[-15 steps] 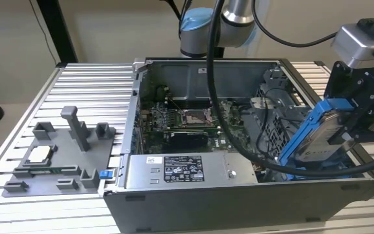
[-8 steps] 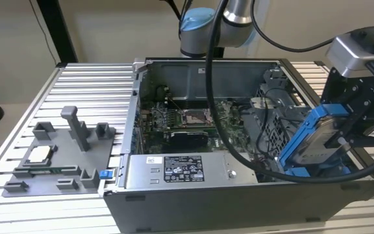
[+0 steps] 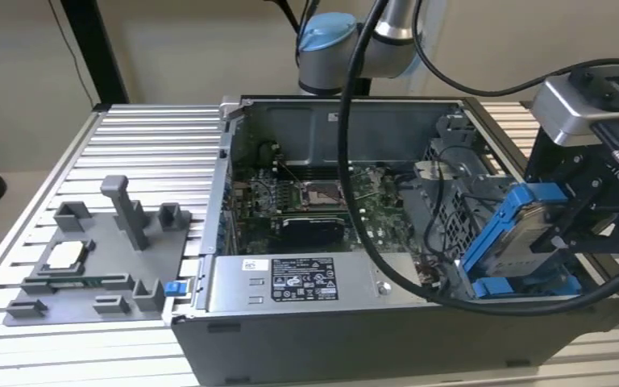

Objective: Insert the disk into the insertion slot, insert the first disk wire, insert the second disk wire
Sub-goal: 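Insert the disk into the insertion slot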

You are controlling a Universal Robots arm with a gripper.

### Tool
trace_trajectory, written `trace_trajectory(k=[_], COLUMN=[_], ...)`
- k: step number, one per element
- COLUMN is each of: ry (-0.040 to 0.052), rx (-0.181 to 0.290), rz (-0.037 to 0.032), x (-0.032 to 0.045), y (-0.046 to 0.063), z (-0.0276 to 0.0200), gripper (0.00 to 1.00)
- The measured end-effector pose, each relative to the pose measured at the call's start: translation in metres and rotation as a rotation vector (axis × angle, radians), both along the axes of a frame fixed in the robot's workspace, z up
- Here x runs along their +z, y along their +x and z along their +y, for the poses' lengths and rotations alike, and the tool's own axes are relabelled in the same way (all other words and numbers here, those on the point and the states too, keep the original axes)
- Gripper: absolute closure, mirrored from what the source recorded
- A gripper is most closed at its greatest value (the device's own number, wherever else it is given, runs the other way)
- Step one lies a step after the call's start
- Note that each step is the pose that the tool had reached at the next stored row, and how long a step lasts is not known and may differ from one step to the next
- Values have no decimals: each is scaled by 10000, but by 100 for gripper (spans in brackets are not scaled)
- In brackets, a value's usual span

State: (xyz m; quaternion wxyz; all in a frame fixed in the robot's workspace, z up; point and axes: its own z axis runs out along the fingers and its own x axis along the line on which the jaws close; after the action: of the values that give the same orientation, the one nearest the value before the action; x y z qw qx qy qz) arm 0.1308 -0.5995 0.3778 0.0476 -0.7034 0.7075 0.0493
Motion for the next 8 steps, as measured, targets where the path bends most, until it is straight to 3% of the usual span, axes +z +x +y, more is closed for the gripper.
trace_trajectory(k=[8], ry=[4], rx=[2], rz=[-1], x=[-36], y=[1], z=[1], gripper=[100])
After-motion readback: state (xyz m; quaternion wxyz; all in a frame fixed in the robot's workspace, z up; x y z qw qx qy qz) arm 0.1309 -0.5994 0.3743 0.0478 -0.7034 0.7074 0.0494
